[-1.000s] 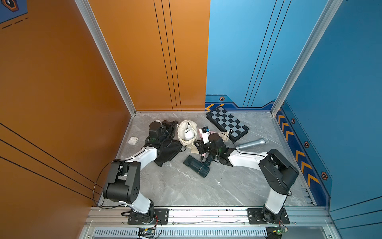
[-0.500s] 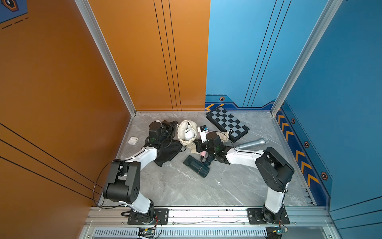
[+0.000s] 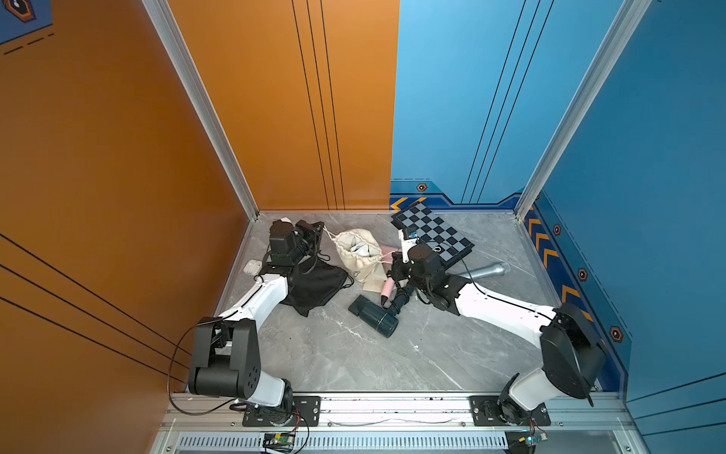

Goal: Pack away hair dryers
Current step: Pull the drawstrings on both sides of the drawstring bag.

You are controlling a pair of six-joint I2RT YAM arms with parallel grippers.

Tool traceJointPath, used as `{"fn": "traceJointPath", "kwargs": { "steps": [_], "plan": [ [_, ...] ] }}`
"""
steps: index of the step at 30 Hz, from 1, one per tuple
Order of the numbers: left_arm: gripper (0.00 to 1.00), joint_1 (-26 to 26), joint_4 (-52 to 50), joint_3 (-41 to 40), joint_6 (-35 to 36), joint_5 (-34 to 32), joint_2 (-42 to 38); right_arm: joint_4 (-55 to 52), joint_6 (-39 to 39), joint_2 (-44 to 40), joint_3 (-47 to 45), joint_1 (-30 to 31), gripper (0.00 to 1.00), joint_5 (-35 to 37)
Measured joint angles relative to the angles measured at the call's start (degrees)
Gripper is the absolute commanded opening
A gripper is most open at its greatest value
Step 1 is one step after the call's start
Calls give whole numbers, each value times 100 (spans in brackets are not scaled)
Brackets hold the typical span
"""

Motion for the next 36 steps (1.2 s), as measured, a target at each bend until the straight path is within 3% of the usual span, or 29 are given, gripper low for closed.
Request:
{"fn": "traceJointPath", "kwargs": {
  "steps": [7,17,28,36],
  "plan": [
    [0,516,-492,131,398,24,-39,-658,-260,-385,0,-647,0,708],
    [0,1147,-960,116,726,304,-422,-901,-518,-634,0,-1276,0,817],
    [0,1665,-1150,114,802,846,-581,-975,-660,-833,199,-1849,0,420],
    [0,1661,-1174,116,831,1163,-581,-1211,-656,-835,673,-2315,0,-118]
  ]
}}
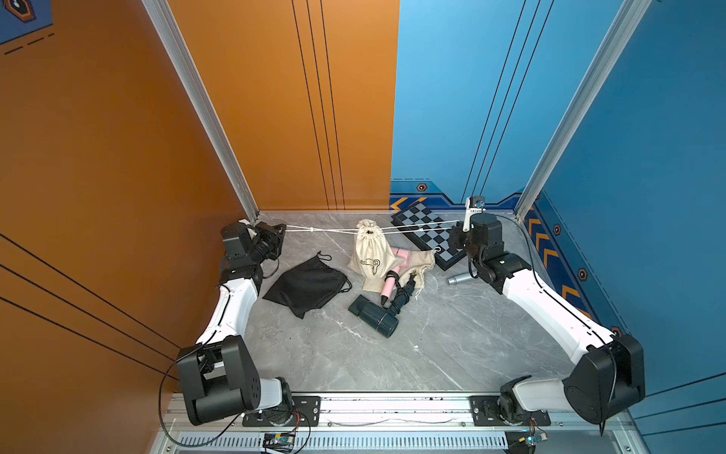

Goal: Pack away hair dryers
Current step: Pull the drawstrings on both sides of the drawstring bag, then place the drawstrings on both sides at the corner of the board.

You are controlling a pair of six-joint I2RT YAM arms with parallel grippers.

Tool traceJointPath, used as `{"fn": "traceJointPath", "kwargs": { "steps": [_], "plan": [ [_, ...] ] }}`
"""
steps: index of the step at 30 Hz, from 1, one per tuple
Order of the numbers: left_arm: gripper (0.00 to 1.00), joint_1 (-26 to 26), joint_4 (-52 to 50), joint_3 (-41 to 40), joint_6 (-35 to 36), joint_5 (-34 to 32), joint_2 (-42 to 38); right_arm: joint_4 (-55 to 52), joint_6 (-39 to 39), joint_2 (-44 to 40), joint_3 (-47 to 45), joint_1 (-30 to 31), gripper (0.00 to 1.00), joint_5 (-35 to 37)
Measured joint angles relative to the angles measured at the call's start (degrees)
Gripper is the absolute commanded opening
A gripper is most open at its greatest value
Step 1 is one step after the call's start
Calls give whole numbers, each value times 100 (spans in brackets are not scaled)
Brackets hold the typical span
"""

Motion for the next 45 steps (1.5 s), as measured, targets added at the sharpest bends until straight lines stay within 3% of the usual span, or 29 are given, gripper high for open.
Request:
{"fn": "traceJointPath", "kwargs": {
  "steps": [5,13,21,31,41,45],
  "plan": [
    [0,-612,-87,173,234,-192,4,-293,26,0,485,-422,0,-94],
    [0,-2175,-197,1447,994,-953,267,-723,328,57,1440,-1384,0,-273],
    [0,-3292,-306,3191,1661,-1187,1792,-1043,616,433,2190,-2225,0,-704],
    [0,-4140,-831,5495,2118,-964,3718,-1388,876,872,2667,-3064,0,-1222],
    [0,-4618,-1766,8933,2326,-684,5381,-1528,1021,1292,3574,-3766,0,-1532],
    [0,-4767,-1897,9536,2323,-640,5858,-1589,1078,1499,3901,-4028,0,-1753]
  ]
}}
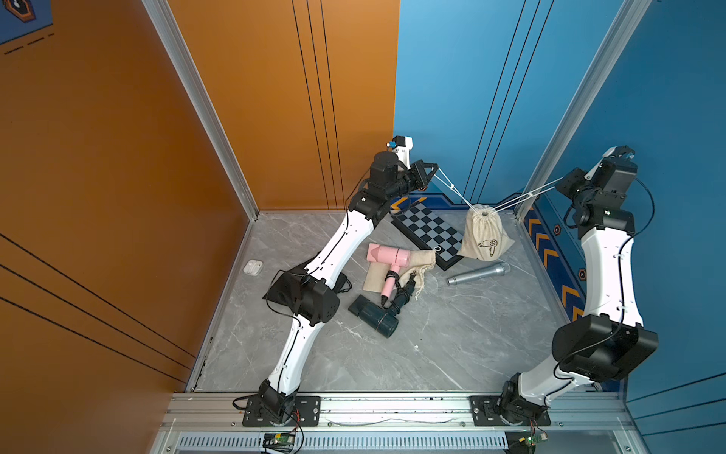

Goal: Pack away hair dryers
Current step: Place the drawstrings on both sides at the corner of the board.

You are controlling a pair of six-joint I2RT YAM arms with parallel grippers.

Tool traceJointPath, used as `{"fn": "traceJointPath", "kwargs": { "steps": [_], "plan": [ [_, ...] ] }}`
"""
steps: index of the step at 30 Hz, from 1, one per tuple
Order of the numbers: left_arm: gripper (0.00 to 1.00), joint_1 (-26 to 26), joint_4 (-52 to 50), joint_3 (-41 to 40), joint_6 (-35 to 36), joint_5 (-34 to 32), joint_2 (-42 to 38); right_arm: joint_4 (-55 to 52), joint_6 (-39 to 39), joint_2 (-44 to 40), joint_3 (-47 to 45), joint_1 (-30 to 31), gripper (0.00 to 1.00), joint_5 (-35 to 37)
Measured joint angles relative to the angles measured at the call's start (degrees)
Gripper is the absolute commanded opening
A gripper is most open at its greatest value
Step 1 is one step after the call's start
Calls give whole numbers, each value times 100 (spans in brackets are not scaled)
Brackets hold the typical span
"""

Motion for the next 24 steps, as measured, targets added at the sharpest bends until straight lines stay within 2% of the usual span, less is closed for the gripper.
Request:
{"fn": "traceJointPath", "kwargs": {
  "steps": [11,24],
  "plan": [
    [0,-245,39,-4,48,-4,396,-146,42,748,658,-387,0,-645],
    [0,-509,328,63,63,-24,581,-278,299,1095,1165,-765,0,-984]
  ]
}}
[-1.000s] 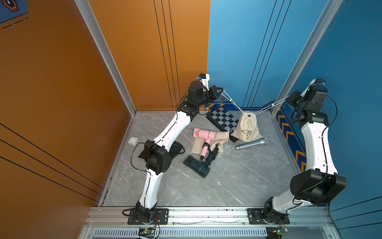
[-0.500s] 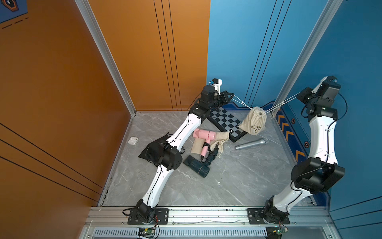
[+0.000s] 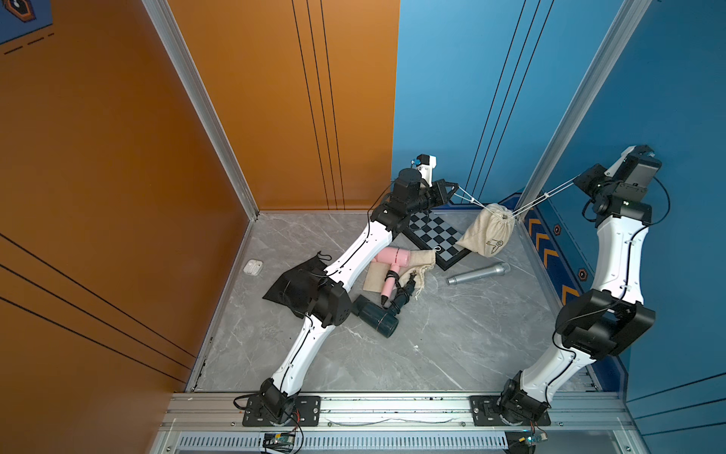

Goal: Pack away hair dryers
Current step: Place the drawstrings on both sides at the corner of the board.

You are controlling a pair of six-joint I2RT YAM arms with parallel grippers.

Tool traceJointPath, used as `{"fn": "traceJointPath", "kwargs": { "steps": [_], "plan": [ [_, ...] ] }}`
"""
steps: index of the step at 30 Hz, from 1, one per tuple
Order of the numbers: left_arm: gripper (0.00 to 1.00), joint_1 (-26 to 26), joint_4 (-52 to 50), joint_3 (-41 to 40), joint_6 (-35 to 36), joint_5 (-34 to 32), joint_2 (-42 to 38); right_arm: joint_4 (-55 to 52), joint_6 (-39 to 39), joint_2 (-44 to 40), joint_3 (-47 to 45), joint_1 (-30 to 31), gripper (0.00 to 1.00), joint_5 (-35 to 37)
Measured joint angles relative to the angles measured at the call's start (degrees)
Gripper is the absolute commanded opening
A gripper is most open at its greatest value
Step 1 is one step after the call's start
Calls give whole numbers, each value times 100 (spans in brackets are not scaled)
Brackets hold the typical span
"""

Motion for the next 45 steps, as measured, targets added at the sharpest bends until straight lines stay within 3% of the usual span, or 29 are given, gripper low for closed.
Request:
{"fn": "traceJointPath", "kwargs": {
  "steps": [28,38,39,41,43,45],
  "plan": [
    [0,48,179,0,-24,-85,404,-120,4,551,179,-107,0,-334],
    [0,-35,348,-485,11,26,289,330,-114,-442,-1596,-59,0,-269],
    [5,-55,350,-546,22,46,284,350,-131,-560,-1722,-59,1,-243],
    [28,-66,339,-616,20,76,284,365,-151,-723,-1838,-59,12,-199],
    [44,-66,341,-636,7,105,284,422,-168,-826,-1845,-66,30,-184],
    [52,-63,356,-636,-13,133,282,439,-201,-898,-1845,-66,46,-184]
  ]
}}
